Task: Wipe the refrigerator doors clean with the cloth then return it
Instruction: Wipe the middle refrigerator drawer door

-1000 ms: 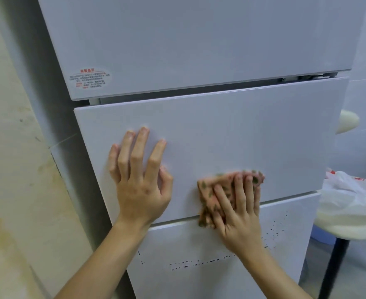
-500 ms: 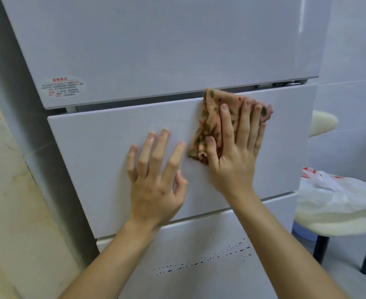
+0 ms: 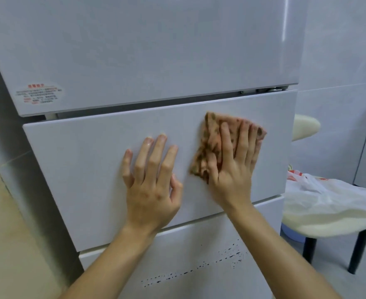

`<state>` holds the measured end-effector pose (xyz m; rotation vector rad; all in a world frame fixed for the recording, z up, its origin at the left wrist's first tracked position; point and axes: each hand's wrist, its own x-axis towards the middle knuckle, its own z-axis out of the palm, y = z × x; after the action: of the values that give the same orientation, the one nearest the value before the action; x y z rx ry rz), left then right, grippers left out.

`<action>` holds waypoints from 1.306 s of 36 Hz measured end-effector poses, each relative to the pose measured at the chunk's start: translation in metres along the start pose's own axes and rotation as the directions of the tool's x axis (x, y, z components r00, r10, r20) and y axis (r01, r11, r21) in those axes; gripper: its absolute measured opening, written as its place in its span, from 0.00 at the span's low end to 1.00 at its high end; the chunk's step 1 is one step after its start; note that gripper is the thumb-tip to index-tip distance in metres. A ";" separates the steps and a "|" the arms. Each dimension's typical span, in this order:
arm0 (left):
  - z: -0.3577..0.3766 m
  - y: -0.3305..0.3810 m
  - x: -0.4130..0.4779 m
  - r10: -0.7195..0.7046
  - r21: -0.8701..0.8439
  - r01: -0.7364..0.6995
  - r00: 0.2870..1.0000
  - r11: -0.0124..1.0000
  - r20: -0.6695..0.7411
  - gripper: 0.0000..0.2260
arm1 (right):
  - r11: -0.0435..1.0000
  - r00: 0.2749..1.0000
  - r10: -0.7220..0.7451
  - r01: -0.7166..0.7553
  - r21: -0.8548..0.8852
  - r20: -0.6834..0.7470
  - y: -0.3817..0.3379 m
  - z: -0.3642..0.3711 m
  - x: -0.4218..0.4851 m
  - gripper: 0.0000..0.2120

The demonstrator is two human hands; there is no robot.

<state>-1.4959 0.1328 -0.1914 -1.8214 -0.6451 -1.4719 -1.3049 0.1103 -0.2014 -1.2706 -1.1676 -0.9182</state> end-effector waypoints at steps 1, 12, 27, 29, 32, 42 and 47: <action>0.001 0.000 0.000 -0.001 0.006 0.001 1.000 1.000 0.004 0.24 | 1.000 0.999 0.020 -0.020 -0.001 -0.046 -0.003 0.001 0.023 0.28; 0.005 0.010 0.002 -0.040 0.036 0.040 0.999 0.999 0.005 0.24 | 0.999 0.998 -0.044 0.044 -0.003 0.040 0.037 -0.007 -0.067 0.28; 0.016 0.023 0.011 -0.025 0.021 0.025 1.000 0.999 -0.006 0.24 | 0.991 0.988 0.134 -0.132 0.022 -0.079 0.047 -0.020 0.052 0.28; 0.018 0.024 0.010 -0.027 0.030 0.027 0.999 0.999 -0.017 0.24 | 0.988 0.982 0.155 -0.153 0.027 -0.108 0.045 -0.020 0.065 0.27; 0.018 0.024 0.009 -0.030 0.042 0.030 0.999 0.999 -0.018 0.23 | 0.988 0.984 0.150 -0.146 0.039 -0.101 0.048 -0.021 0.055 0.28; 0.020 0.030 0.012 -0.053 0.048 0.055 0.998 0.997 -0.028 0.24 | 0.977 0.975 0.212 -0.213 0.014 0.064 0.087 -0.029 -0.077 0.26; 0.023 0.034 0.015 -0.061 0.087 0.063 0.998 0.994 -0.031 0.23 | 0.962 0.962 0.270 -0.268 0.044 -0.038 0.079 -0.023 -0.041 0.27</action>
<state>-1.4529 0.1281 -0.1867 -1.7244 -0.7471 -1.4834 -1.2341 0.0927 -0.2565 -1.3333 -0.9449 -0.7153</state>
